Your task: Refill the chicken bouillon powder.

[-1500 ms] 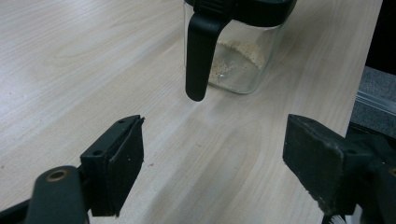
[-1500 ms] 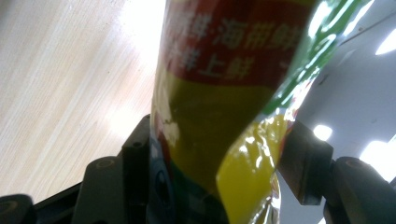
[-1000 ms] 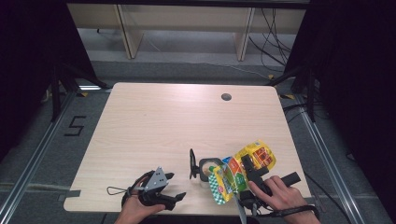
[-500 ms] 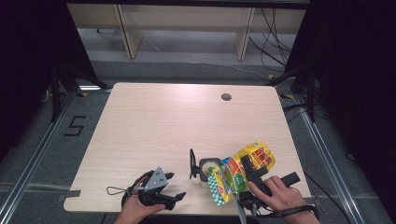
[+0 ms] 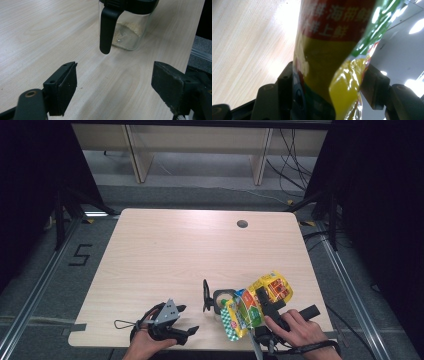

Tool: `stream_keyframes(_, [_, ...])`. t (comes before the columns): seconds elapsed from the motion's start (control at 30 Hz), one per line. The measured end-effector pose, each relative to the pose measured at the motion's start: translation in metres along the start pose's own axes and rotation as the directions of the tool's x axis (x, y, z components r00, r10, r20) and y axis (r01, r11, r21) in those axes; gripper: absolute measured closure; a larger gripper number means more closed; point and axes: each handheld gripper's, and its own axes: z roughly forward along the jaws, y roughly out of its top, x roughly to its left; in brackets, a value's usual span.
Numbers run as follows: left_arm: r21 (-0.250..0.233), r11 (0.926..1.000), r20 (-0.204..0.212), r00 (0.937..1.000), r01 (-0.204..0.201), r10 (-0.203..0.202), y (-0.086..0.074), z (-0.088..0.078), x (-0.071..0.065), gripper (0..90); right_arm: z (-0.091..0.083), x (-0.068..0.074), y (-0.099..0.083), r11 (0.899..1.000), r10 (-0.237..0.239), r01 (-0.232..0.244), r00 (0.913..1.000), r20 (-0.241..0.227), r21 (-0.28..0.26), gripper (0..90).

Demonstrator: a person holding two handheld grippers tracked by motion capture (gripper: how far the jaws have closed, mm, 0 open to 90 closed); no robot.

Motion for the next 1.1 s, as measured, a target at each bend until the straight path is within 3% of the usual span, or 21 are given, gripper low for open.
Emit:
stream_keyframes(0.03, [-0.006, 1.0000, -0.007, 1.0000, 0.000, -0.001, -0.0002, 0.0001, -0.0007, 20.3, -0.0001, -0.0010, 0.0000, 1.000, 0.004, -0.004, 0.9997, -0.024, -0.002, 39.9])
stream_keyframes(0.07, [-0.006, 0.9999, -0.007, 0.9999, -0.014, 0.014, 0.0000, 0.0001, 0.0001, 20.3, -0.0003, -0.0008, 0.0000, 1.000, -0.003, 0.003, 1.0000, -0.005, -0.003, 39.9])
stream_keyframes(0.1, [-0.006, 1.0000, -0.009, 1.0000, 0.001, -0.001, -0.0003, 0.0002, -0.0007, 20.3, -0.0004, -0.0012, 0.0000, 1.000, -0.004, 0.004, 0.9999, -0.011, -0.003, 39.9])
stream_keyframes(0.3, [-0.006, 1.0000, -0.007, 1.0000, -0.005, 0.005, -0.0001, 0.0000, 0.0001, 20.3, -0.0016, -0.0019, 0.0011, 1.000, 0.000, 0.000, 1.0000, 0.003, -0.009, 39.9])
stream_keyframes(0.33, [-0.006, 1.0000, -0.007, 1.0000, -0.005, 0.005, 0.0000, -0.0001, -0.0001, 20.3, -0.0006, -0.0043, 0.0006, 0.999, -0.039, 0.039, 0.9992, 0.009, -0.020, 39.9])
stream_keyframes(0.4, [-0.001, 0.9999, -0.008, 0.9999, -0.011, 0.011, 0.0000, -0.0005, 0.0003, 20.3, -0.0013, -0.0040, 0.0006, 0.999, -0.033, 0.033, 0.9994, 0.009, -0.021, 39.9])
stream_keyframes(0.43, [-0.006, 1.0000, -0.004, 1.0000, -0.008, 0.008, -0.0001, -0.0002, 0.0001, 20.3, -0.0022, -0.0021, 0.0011, 1.000, 0.002, -0.002, 1.0000, 0.003, -0.011, 39.9])
stream_keyframes(0.57, [-0.005, 1.0000, -0.005, 1.0000, -0.008, 0.008, -0.0001, -0.0002, 0.0001, 20.3, -0.0023, -0.0027, 0.0008, 1.000, 0.001, -0.001, 0.9998, -0.020, -0.009, 39.9])
stream_keyframes(0.67, [-0.006, 1.0000, -0.005, 1.0000, -0.004, 0.004, -0.0001, -0.0001, -0.0001, 20.3, -0.0024, -0.0050, 0.0023, 0.999, -0.038, 0.039, 0.9992, 0.014, -0.025, 40.0])
stream_keyframes(0.7, [-0.005, 1.0000, -0.005, 1.0000, -0.007, 0.007, -0.0001, -0.0003, 0.0000, 20.3, -0.0038, -0.0032, 0.0036, 1.000, -0.001, 0.001, 1.0000, 0.008, -0.018, 40.0])
stream_keyframes(0.83, [-0.005, 1.0000, -0.005, 1.0000, -0.005, 0.005, -0.0002, -0.0001, 0.0000, 20.4, -0.0047, -0.0047, 0.0047, 1.000, -0.006, 0.007, 1.0000, 0.006, -0.020, 40.1])
stream_keyframes(0.87, [-0.004, 1.0000, -0.005, 1.0000, -0.002, 0.002, -0.0003, -0.0001, -0.0004, 20.4, -0.0039, -0.0063, 0.0042, 0.999, -0.038, 0.039, 0.9991, 0.016, -0.029, 40.1])
stream_keyframes(1.07, [-0.005, 1.0000, -0.005, 1.0000, -0.002, 0.002, -0.0004, 0.0000, -0.0001, 20.3, -0.0053, -0.0074, 0.0050, 0.999, -0.038, 0.039, 0.9991, 0.020, -0.036, 40.4])
stream_keyframes(1.1, [-0.006, 0.9999, -0.005, 1.0000, -0.008, 0.008, -0.0001, 0.0000, 0.0004, 20.3, -0.0055, -0.0084, 0.0051, 0.999, -0.037, 0.037, 0.9993, -0.003, -0.038, 40.6])
